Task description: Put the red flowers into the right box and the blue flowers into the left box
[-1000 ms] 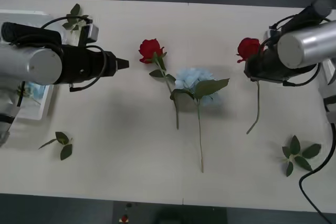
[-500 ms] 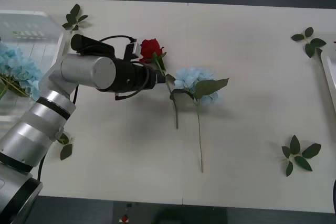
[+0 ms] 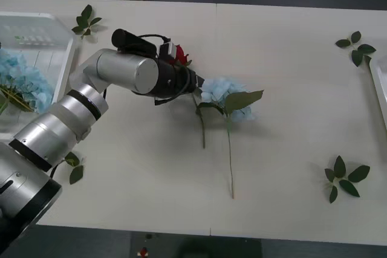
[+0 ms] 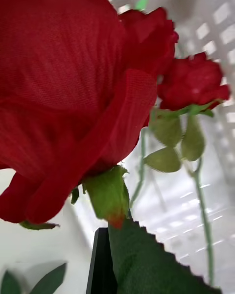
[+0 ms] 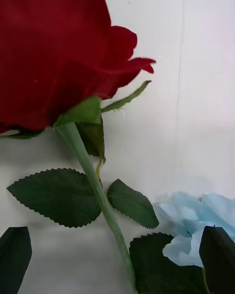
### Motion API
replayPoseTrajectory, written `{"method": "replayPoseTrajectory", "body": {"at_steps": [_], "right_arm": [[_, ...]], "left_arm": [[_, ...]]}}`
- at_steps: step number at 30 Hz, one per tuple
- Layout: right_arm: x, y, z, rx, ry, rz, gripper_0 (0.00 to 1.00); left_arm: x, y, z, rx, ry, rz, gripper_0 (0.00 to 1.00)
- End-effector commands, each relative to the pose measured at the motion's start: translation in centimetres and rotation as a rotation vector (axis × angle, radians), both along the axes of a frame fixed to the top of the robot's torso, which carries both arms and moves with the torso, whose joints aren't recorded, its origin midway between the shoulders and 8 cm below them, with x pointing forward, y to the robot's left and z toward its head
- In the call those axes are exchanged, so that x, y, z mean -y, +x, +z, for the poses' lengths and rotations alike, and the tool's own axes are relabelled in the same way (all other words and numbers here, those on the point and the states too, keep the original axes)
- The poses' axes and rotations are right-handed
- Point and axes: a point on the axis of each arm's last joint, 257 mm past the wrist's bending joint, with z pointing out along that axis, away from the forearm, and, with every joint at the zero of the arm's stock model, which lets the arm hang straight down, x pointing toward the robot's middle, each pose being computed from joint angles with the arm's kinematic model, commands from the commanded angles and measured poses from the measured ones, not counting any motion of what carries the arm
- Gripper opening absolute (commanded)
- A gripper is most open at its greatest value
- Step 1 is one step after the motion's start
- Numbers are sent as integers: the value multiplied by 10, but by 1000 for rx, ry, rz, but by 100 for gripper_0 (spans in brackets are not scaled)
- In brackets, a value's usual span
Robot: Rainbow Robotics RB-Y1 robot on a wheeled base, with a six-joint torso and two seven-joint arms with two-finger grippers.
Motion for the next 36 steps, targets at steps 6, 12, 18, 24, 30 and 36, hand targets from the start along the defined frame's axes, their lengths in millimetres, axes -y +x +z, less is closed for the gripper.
{"method": "replayPoseTrajectory", "body": {"at_steps": [6, 12, 18, 24, 30, 36], "right_arm": [[73, 18, 32, 51, -259, 42, 0], [102, 27, 16, 19, -370, 46, 0], [96, 28, -27, -5, -313, 54, 31], [80, 37, -30, 24, -266, 75, 96], [53, 47, -1, 102, -159, 104, 100], [20, 43, 35, 103, -76, 123, 100]], "left_arm": [[16, 12, 6, -3, 49, 33, 100], [8, 7, -14, 2, 122, 11, 100], [-16, 9, -36, 4, 235, 5, 100], [-41, 16, -41, 63, 384, -22, 100], [-50, 18, -40, 97, 488, -48, 100], [-50, 19, -39, 123, 525, -79, 95]]}}
